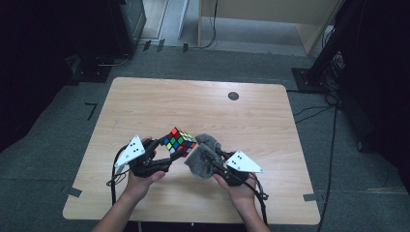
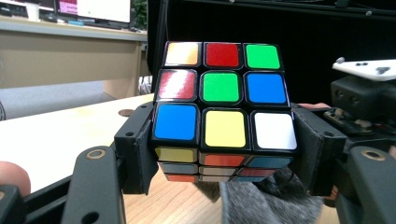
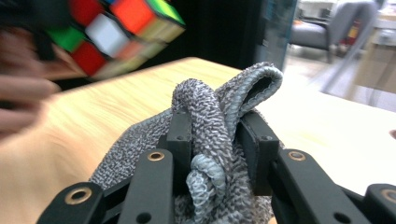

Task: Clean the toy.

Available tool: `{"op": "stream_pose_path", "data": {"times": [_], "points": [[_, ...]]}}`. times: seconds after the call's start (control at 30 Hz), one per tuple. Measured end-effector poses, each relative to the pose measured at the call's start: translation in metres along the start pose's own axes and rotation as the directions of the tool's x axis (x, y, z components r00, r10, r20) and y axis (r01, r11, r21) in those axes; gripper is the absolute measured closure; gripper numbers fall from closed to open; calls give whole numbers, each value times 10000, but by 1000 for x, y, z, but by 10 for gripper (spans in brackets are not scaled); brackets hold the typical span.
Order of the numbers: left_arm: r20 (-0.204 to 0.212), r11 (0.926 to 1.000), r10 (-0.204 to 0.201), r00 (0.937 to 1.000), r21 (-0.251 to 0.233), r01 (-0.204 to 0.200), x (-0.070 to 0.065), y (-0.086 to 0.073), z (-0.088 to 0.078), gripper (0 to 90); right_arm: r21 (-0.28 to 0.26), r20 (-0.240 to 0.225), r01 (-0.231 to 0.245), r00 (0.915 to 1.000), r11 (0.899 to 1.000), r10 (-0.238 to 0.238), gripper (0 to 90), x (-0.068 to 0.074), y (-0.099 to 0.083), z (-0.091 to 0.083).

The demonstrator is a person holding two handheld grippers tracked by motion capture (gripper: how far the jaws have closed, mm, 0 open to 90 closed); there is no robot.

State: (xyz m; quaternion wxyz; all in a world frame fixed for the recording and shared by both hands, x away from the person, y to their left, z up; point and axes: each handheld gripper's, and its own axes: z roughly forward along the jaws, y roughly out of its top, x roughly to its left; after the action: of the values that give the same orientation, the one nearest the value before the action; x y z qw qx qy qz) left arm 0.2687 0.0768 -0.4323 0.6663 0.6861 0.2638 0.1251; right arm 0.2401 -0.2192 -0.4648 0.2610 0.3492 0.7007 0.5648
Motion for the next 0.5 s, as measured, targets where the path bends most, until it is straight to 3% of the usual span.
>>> {"op": "stream_pose_path", "data": {"times": [0.1,0.17,0.3,0.4,0.5], "points": [[-81,9998,-51,10000,176,53,2,-2,1,342,599,242,-369,9991,9975,355,609,-14,-8,2],[-120,9996,-106,9999,279,109,3,-2,2,342,841,462,-341,9985,9959,303,539,-19,-10,2],[-184,9992,-157,9997,372,163,4,-3,3,342,836,563,-227,9983,9962,180,412,-23,-6,1],[-218,9985,-277,9994,473,287,5,-4,4,342,384,145,96,9998,9992,-101,349,-17,0,-2],[-199,9974,-350,9992,616,362,3,-4,6,342,-139,-473,857,9951,9962,-863,286,0,7,-1]]}}
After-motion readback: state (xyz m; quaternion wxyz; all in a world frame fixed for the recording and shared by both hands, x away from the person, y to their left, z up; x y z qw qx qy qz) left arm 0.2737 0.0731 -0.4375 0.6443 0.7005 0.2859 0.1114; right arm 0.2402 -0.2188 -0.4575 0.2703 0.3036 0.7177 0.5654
